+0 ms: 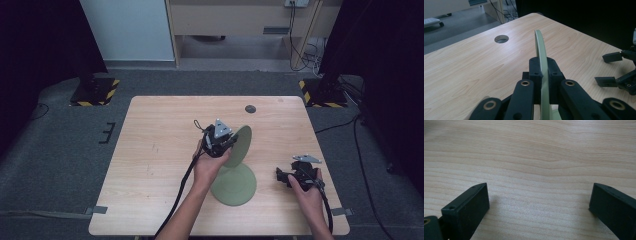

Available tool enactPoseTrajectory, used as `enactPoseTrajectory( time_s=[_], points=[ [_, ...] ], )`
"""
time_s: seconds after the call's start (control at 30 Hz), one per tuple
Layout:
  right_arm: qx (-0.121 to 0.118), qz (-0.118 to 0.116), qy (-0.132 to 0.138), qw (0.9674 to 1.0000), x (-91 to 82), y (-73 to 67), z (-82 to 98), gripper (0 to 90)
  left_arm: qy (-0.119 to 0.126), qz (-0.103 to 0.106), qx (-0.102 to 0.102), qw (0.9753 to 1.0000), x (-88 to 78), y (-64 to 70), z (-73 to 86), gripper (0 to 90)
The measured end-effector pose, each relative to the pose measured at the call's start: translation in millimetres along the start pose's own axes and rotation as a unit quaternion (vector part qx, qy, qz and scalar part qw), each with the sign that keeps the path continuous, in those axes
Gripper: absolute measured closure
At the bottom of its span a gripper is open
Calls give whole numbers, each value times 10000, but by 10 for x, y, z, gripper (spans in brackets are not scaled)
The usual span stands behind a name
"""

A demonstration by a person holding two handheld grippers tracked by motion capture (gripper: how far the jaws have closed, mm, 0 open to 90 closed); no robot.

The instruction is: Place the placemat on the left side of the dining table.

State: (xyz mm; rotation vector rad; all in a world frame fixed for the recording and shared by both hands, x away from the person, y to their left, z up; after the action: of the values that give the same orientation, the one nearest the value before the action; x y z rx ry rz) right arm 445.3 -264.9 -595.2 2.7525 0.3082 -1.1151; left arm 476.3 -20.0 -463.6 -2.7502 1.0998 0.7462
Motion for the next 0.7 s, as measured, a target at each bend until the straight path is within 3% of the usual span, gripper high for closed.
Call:
enactPoseTrajectory(
  time_s=[0.33,0.7],
  points=[
    [12,0,-11,10000,5,-5,-3,22,110,150,-50,9998,-26,38,-118,853],
    [-19,-25,-9,10000,12,-16,-9,21,87,60,-24,9999,0,40,-205,853]
  ],
)
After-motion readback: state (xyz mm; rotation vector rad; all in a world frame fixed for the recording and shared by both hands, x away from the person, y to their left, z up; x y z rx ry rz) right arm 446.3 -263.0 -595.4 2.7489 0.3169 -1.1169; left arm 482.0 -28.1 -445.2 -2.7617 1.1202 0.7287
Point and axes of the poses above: each handheld gripper's, and its own axes: x roughly forward along the jaws, z roughly out of its underside, y roughly to its right, the point moved 8 cm from there along x, roughly forward along the jaws, and after that the axes turned 5 degrees about -x, right-handed, at the moved point
